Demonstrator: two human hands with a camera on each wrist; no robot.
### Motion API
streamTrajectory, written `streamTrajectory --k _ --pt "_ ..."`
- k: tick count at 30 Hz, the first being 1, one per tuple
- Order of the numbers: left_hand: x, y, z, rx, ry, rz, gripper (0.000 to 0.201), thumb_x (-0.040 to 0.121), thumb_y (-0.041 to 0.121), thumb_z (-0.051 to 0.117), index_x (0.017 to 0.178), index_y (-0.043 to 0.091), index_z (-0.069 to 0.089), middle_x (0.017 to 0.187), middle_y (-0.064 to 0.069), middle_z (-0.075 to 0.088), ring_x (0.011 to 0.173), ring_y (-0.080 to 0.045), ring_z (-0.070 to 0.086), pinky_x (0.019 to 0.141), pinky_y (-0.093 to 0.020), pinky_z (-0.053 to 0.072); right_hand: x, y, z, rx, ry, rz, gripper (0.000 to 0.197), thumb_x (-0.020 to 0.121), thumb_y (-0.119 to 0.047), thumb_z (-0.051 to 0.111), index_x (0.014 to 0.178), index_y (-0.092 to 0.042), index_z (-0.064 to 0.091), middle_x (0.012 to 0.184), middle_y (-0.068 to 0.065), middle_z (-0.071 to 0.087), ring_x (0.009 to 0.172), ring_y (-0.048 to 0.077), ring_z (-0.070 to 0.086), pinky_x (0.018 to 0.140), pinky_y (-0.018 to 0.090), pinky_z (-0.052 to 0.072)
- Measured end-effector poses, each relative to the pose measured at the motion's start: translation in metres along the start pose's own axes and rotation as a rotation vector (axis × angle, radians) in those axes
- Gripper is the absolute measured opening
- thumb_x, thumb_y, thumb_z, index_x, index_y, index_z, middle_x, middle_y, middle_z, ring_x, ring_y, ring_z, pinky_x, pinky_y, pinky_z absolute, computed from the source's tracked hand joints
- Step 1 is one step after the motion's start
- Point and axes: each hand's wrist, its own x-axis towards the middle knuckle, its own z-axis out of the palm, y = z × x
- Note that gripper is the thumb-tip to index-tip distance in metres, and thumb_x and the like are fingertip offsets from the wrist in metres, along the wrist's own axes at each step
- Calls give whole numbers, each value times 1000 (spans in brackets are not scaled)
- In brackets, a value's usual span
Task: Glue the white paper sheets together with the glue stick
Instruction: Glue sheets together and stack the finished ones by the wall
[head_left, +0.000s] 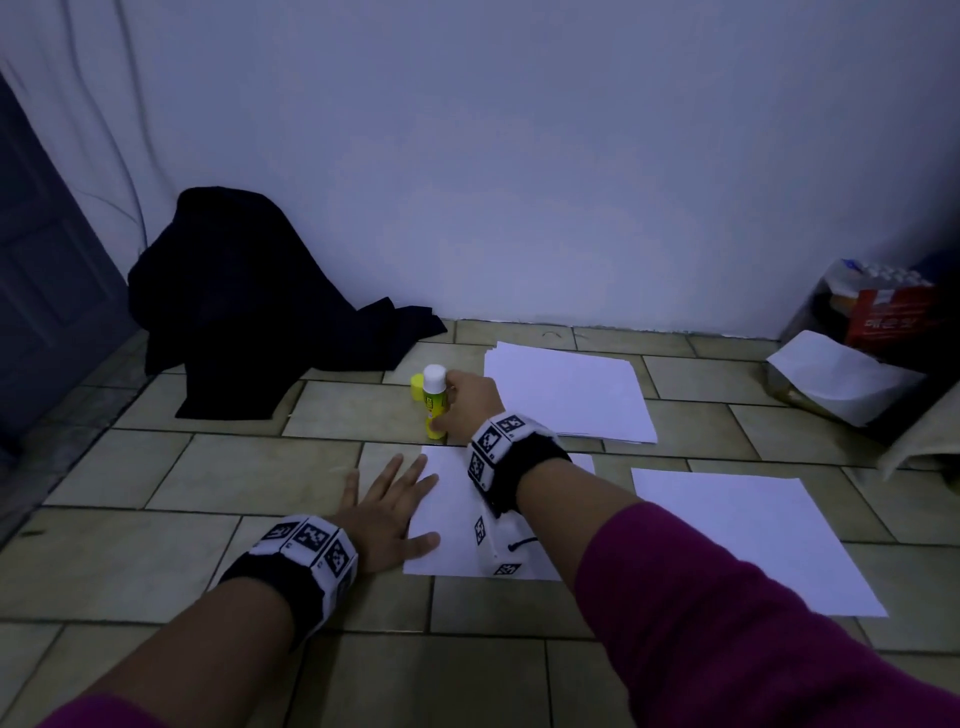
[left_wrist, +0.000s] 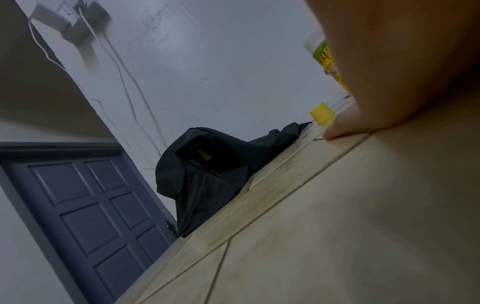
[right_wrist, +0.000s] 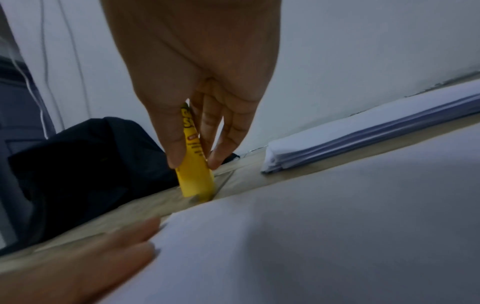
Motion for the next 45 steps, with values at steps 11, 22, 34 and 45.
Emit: streamTrajectory --k 11,22,34,45 --pt "-1 1 -2 -15 -6 -8 147 21 102 -13 152 34 -11 155 14 -30 143 -13 -28 111 -57 -15 -3 3 1 27 3 38 54 79 -13 72 127 -8 49 121 14 60 108 29 58 87 33 49" --pt "-6 2 -6 -13 -48 -1 156 17 105 2 151 28 -18 156 9 -30 143 -16 -28 111 -58 -16 -97 103 -107 -201 -103 247 58 75 -31 79 123 -13 53 127 6 56 108 18 53 85 24 41" --pt "-9 15 -15 134 -70 -82 126 65 91 38 152 19 -17 157 1 -27 144 -24 -26 113 -57 -12 -156 186 -116 -350 -273 475 126 59 -41 88 150 -10 7 157 8 9 144 24 15 115 37 25" --pt "-15 50 -15 144 -61 6 107 84 69 50 153 18 -14 158 -1 -25 144 -22 -26 115 -51 -13 -156 174 -131 -331 -43 480 43 92 -26 59 129 -10 46 128 10 57 114 23 54 83 25 38"
